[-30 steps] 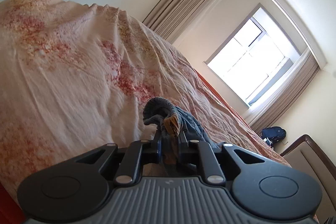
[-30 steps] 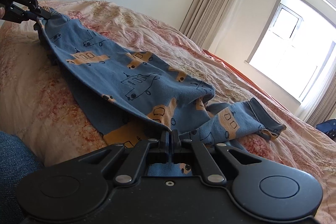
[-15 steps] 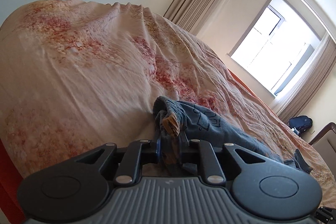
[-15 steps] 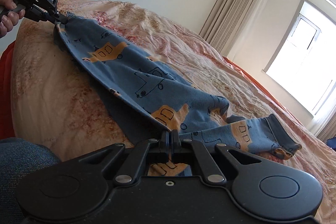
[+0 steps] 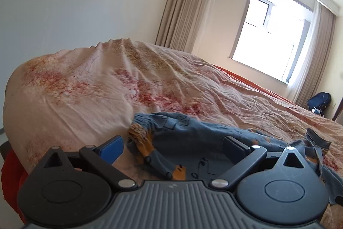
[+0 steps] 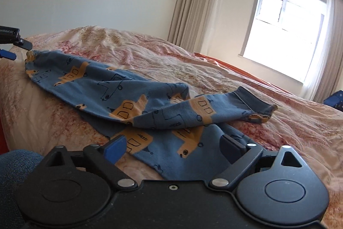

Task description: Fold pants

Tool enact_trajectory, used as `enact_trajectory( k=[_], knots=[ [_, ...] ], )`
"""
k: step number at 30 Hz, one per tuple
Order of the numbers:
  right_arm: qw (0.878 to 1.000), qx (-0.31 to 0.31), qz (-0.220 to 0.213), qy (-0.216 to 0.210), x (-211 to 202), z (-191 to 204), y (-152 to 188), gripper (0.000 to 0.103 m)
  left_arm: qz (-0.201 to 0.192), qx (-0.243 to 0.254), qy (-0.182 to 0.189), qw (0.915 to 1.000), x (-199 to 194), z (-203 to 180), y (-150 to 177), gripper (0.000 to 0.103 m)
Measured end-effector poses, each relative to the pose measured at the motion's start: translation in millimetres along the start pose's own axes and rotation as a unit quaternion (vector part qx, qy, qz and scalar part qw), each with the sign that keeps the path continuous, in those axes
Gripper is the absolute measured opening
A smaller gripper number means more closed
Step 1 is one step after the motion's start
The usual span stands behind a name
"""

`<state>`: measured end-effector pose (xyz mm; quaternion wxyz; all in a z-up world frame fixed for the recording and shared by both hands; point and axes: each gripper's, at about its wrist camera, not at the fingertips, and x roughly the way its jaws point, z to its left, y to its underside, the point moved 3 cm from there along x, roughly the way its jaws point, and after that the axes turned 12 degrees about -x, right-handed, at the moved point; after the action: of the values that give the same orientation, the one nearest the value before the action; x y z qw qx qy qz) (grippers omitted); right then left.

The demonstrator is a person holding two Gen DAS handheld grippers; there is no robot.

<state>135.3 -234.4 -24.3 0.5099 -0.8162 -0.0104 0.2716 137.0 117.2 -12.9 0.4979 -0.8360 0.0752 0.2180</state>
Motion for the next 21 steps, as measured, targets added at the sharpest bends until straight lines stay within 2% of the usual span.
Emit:
enact_trajectory(
  k=[2,6,10,14,16,19,21],
  knots=[
    [0.999,0.031,-0.001,0.021,-11,-15,11,0.102,0.007,0.03,0.028,0.9992,0,-29,8,0.102],
    [0.995,0.073,0.016,0.066,-25,-47,35,0.102,0.046,0.055,0.095,0.9929,9,-86,26,0.102],
    [0.985,0.131,0.038,0.104,-34,-88,61,0.102,0.089,0.075,0.156,0.9808,25,-148,51,0.103],
    [0.973,0.193,0.056,0.112,-37,-122,85,0.102,0.124,0.101,0.198,0.9671,38,-207,79,0.103],
    [0.968,0.219,0.063,0.108,-35,-134,96,0.103,0.14,0.11,0.205,0.9624,47,-233,92,0.103],
    [0.957,0.272,0.069,0.078,-29,-150,109,0.1,0.166,0.112,0.187,0.9618,57,-262,108,0.103],
    [0.951,0.297,0.065,0.057,-24,-157,113,0.083,0.162,0.108,0.179,0.9645,62,-274,115,0.102]
  ],
)
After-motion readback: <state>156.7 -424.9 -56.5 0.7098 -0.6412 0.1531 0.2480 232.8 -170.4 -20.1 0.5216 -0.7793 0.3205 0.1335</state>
